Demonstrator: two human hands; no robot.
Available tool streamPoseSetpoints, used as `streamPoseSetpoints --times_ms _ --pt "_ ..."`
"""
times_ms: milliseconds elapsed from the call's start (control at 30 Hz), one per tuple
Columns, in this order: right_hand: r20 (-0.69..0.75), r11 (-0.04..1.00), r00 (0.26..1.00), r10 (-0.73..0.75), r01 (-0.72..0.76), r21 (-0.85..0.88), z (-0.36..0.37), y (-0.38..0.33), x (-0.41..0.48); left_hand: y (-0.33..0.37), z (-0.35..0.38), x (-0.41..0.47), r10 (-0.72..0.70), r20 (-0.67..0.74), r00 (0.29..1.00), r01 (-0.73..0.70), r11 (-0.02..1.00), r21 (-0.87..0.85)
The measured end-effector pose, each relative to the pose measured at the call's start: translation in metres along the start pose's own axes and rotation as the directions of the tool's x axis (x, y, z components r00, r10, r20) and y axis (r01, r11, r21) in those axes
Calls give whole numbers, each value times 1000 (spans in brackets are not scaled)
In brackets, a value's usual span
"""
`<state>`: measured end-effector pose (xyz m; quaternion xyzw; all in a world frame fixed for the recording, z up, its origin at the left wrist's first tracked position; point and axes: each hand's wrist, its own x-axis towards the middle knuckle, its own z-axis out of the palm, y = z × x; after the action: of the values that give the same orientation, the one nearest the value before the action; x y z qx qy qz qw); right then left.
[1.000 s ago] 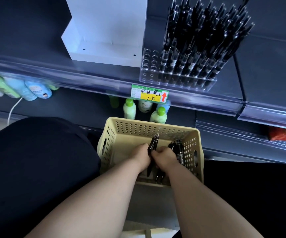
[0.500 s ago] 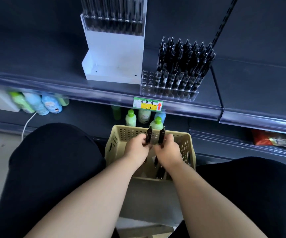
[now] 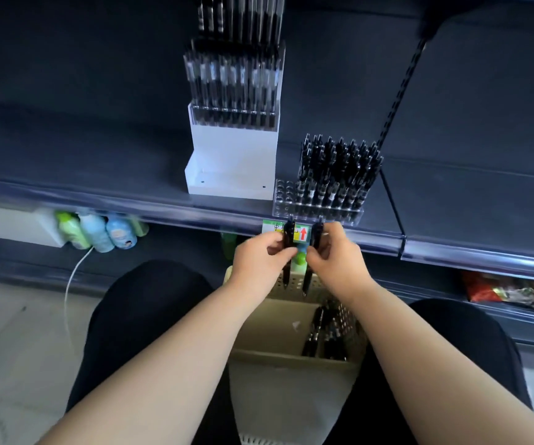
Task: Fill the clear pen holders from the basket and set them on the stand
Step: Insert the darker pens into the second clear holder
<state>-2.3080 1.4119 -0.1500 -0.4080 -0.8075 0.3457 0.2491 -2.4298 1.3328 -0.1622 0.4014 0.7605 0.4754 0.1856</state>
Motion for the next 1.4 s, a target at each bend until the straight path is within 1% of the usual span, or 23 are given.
streamPoseSetpoints --times_ms 67,133,233,333,433,567,633,733,800,900,1000,1100,1233,1400 --pt "-17 999 999 -30 30 23 -10 -10 6 8 -9 7 8 2 1000 -7 995 -100" --pt "-36 998 999 -33 35 54 -17 -18 11 15 -16 14 13 -26 1000 -17 986 -167" --pt "-61 992 997 -42 49 114 -25 -29 23 24 -22 27 33 -59 998 -45 971 -233" --pt "-98 991 991 -88 97 97 -30 -38 36 35 -27 42 47 -72 996 -64 964 -259" --pt "-149 985 981 -122 139 106 -36 -47 54 49 -34 61 55 -139 989 -100 936 -338" --pt "-175 961 977 -122 160 225 -38 -60 81 65 -42 88 94 -190 977 -161 912 -376" --pt "-190 939 972 -139 190 286 -39 -68 92 70 -44 99 132 -211 969 -199 918 -343" --pt "-190 915 964 -185 239 326 -43 -79 112 69 -45 117 175 -238 955 -237 936 -261" --pt "-175 914 965 -196 244 325 -47 -86 126 63 -45 127 171 -242 955 -235 935 -266" --pt "-174 925 964 -201 245 290 -49 -95 149 51 -45 136 114 -229 967 -186 928 -323" --pt "-194 950 955 -224 258 176 -52 -102 167 45 -46 141 68 -227 972 -153 911 -382" --pt "-181 962 954 -240 259 87 -52 -105 182 45 -48 147 31 -239 970 -134 894 -428" --pt "-172 958 942 -288 283 -52 -46 -103 192 45 -51 152 20 -236 971 -123 895 -428" --pt "-82 928 952 -293 263 -264 -42 -99 197 43 -52 155 24 -239 971 -128 893 -431"
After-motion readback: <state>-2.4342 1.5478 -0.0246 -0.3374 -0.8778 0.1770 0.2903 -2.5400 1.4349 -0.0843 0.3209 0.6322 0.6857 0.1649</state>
